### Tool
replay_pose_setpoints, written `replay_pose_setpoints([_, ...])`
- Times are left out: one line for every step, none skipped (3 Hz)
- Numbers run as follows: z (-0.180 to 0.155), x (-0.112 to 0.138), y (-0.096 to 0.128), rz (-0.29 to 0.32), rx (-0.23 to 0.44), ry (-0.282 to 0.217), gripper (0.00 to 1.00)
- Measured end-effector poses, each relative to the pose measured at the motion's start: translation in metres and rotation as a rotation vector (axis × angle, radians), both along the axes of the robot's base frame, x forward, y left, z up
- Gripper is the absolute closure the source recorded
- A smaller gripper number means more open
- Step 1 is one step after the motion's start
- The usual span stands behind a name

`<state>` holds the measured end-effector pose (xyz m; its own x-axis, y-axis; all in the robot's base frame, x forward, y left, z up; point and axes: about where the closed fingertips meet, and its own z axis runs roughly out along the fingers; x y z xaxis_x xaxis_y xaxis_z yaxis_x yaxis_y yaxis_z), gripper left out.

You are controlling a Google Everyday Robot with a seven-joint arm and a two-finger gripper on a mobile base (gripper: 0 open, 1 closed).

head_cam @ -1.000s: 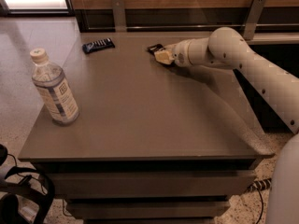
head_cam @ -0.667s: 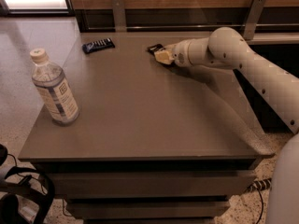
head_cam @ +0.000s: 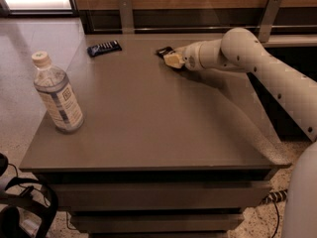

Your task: Move rxbar chocolate near blue plastic bottle

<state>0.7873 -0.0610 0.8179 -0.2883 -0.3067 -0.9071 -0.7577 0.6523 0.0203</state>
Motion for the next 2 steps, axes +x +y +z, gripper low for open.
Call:
replay_pose_setpoints([0.06,-0.016,-0.026,0.037,-0.086,-0.045,1.0])
replay_pose_setpoints([0.125,-0.036,-0.047,0.081,-0.188,-0.081,1.0])
